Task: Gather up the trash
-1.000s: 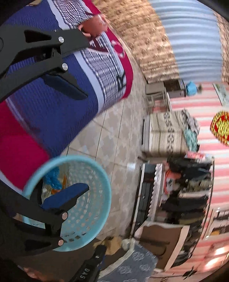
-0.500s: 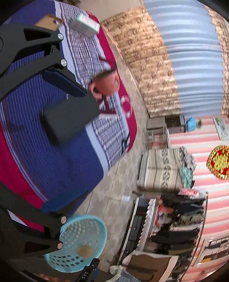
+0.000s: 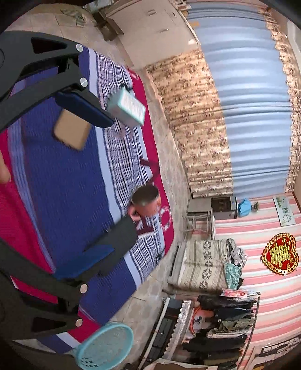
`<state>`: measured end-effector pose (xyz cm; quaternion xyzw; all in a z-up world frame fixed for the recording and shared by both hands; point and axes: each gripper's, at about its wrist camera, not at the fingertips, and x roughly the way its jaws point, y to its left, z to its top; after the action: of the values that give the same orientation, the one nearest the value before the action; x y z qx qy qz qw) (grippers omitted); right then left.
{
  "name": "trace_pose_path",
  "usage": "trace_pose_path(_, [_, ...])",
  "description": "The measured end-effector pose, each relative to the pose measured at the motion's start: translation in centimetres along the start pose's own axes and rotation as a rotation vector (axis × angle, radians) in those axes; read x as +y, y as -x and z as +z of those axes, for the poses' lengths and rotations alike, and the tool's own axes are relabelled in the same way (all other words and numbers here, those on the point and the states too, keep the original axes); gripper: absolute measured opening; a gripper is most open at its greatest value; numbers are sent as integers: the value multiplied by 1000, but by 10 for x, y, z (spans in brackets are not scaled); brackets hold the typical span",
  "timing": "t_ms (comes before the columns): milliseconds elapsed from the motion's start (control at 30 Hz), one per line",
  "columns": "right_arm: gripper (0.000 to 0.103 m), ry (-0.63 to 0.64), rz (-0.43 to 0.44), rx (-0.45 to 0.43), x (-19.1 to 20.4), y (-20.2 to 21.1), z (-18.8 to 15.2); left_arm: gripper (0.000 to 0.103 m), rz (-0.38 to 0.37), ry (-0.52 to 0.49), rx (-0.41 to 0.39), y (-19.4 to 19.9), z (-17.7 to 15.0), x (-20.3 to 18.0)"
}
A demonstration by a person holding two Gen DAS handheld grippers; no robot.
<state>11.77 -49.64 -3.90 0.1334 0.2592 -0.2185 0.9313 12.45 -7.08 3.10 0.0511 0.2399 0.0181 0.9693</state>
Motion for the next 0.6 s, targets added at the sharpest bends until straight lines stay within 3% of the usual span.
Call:
trace_pose_path(133, [98,22,33,-14,13,21,-7,98,-13,29,10,23,-18,20])
trace_pose_path(300, [99,29,94,-98,36,66,-11,98,-35,37,21,45,-38,26])
trace_pose_path(600, [98,136,217,-72,104,135,-56,98,-72,66,-48,80,-47,24])
